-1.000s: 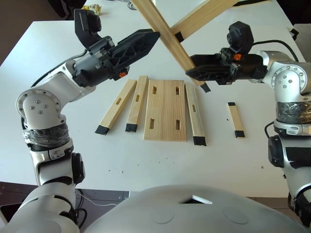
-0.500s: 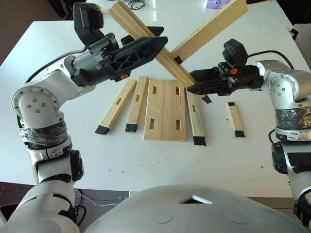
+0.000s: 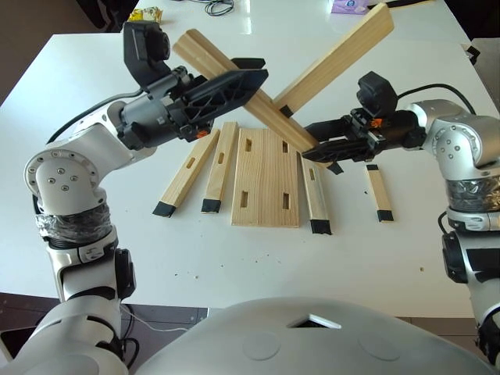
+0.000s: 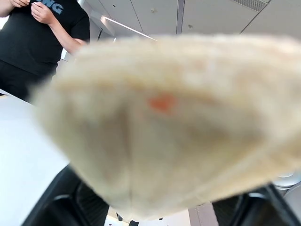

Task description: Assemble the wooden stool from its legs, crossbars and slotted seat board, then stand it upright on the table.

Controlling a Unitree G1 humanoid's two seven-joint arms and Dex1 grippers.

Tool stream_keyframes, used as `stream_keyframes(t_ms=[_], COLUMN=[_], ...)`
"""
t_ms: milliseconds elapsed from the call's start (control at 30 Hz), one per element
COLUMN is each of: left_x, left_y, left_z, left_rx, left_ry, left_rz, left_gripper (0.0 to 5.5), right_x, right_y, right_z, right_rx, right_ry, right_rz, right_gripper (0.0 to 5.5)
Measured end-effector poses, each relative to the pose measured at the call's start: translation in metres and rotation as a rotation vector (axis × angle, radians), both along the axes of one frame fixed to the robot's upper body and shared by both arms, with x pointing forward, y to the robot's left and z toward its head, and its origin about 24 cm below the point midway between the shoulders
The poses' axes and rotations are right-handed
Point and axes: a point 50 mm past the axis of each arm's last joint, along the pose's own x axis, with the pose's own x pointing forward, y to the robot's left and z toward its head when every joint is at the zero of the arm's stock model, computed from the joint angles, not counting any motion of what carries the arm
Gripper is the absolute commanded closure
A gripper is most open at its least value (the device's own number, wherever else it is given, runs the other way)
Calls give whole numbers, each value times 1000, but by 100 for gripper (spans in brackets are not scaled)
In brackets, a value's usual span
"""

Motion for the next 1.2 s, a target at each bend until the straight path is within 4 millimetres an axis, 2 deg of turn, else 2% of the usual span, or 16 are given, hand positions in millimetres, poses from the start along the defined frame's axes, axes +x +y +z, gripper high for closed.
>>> stream_keyframes(t_ms=[467, 500, 833, 967, 1200], left_x=[0, 0, 4, 10, 24], left_y=[4, 5, 9, 19, 50], left_z=[-5, -5, -8, -11, -15], left_rx=[12, 11, 35, 97, 273], left_ry=[-14, -16, -44, -90, -166], left_rz=[43, 48, 121, 166, 240], left_gripper=[329, 330, 340, 345, 345], right_x=[0, 1, 17, 18, 16], right_y=[1, 2, 4, -2, -26], right_z=[-4, -5, -2, -4, -24], right_rx=[1, 5, 18, -24, -110], right_ry=[21, 23, -44, -91, -124], right_rz=[-20, -22, -107, -128, -246], right_gripper=[344, 308, 160, 96, 92])
